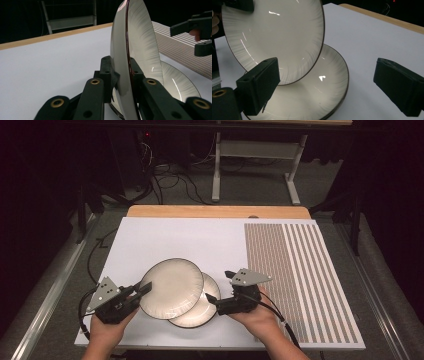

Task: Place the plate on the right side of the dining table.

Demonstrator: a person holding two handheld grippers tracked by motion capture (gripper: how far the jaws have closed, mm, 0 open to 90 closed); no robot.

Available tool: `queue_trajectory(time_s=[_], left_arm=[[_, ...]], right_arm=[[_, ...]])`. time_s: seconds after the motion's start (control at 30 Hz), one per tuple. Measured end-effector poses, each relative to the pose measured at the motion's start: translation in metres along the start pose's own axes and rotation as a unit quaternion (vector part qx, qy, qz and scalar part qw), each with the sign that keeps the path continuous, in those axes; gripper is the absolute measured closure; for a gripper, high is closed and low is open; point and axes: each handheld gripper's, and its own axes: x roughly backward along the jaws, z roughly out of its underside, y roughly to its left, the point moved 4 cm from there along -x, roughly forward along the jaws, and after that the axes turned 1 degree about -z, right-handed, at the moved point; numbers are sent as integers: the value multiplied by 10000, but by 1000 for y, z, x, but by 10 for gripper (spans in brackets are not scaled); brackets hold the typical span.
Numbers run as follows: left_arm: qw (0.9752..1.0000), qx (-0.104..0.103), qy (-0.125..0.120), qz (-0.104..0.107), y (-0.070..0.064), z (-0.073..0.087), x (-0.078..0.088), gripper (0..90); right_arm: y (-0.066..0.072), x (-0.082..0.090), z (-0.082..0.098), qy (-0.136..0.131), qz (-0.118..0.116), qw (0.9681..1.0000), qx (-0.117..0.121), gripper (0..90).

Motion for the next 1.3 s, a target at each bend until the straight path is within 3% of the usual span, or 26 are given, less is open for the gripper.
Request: queue_trajectory(time_s=[0.23, 0.5, 0.73, 0.9, 1.03, 1.2, 1.3], left_arm=[[10000, 23, 14, 8, 1, 0, 0, 789], [10000, 62, -3, 50, 2, 1, -1, 789], [10000, 4, -42, 56, 1, 1, -1, 789], [10000, -12, -52, 55, 1, 1, -1, 789], [10000, -36, -62, 57, 1, 1, 0, 789], [10000, 31, -27, 15, 1, 0, -2, 789], [9999, 105, -12, 37, 1, 0, -3, 791]], right_arm=[[10, -27, -1, 140, -225, 9996, -112, 159], [13, -52, 3, 400, -416, 9975, -397, 309], [12, -58, 6, 403, -436, 9963, -622, 478], [12, -62, 8, 477, -470, 9955, -676, 516], [12, -63, 8, 495, -582, 9934, -854, 622], [13, -66, 10, 563, -617, 9929, -852, 659], [10, -66, 10, 597, -666, 9913, -969, 683]])
